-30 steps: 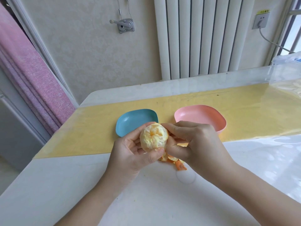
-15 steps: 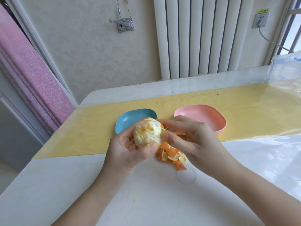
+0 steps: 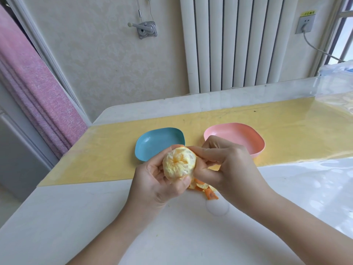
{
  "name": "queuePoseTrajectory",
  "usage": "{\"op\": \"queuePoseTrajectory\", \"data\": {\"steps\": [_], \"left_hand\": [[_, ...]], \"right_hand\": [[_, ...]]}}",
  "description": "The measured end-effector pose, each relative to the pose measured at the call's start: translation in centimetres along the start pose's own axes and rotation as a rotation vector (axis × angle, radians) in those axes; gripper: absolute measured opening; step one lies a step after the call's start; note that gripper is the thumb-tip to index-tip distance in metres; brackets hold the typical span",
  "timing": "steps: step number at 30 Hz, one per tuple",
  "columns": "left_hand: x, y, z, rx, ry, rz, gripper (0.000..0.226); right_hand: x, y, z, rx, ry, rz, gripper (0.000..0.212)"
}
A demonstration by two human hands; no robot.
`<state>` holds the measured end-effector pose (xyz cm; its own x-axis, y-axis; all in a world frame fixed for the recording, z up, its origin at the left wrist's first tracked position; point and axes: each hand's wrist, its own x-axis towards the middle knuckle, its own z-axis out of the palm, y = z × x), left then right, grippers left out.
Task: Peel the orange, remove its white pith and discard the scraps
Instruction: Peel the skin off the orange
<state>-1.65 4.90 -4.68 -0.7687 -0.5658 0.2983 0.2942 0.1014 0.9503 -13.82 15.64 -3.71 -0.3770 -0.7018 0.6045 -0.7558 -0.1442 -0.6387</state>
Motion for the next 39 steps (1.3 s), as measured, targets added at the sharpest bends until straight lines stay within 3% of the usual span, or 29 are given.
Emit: {"op": "queuePoseTrajectory", "data": {"steps": [5,10,15,19,26,31,35,39], "left_hand": [[0.1,-0.2,0.3,-0.016,0.007,0.000,0.046],[0.1,0.0,-0.3,-0.005,0.045,0.008,0.051],[-0.2,-0.5,0.4,-0.006,0.008,-0.025,0.048],[-0.2,-0.4,0.5,-0.034,-0.005,-0.037,0.050],[0.2,-0.4,-0.5,-0.081,-0.078,-0.101,0.043],[0.5,0.2,-1.0,-0.333,-0.222,-0.241,0.057],[0.5,0.2,-1.0,-0.554,-0.210,-0.335,0.063],[0.5,0.2,-1.2,-0.603,-0.227,-0.346,0.063]], "right_hand": [[-0.1,-0.2,-0.1,-0.040,0.023,0.011,0.025],[0.1,-0.6,-0.4,0.231,-0.104,0.233,0.025],[0.1,-1.2,-0.6,-0.100,-0.123,0.152,0.021],[0.3,-1.2,-1.0,-0.093,-0.100,0.154,0.023],[0.7,-1.6,-2.1,0.266,-0.123,0.335,0.037],[1.1,-1.7,-2.5,0.628,-0.186,0.461,0.030],[1.2,-1.8,-2.3,0.971,-0.213,0.620,0.028],[1.0,-2.0,-1.9,1.222,-0.209,0.720,0.038]]}}
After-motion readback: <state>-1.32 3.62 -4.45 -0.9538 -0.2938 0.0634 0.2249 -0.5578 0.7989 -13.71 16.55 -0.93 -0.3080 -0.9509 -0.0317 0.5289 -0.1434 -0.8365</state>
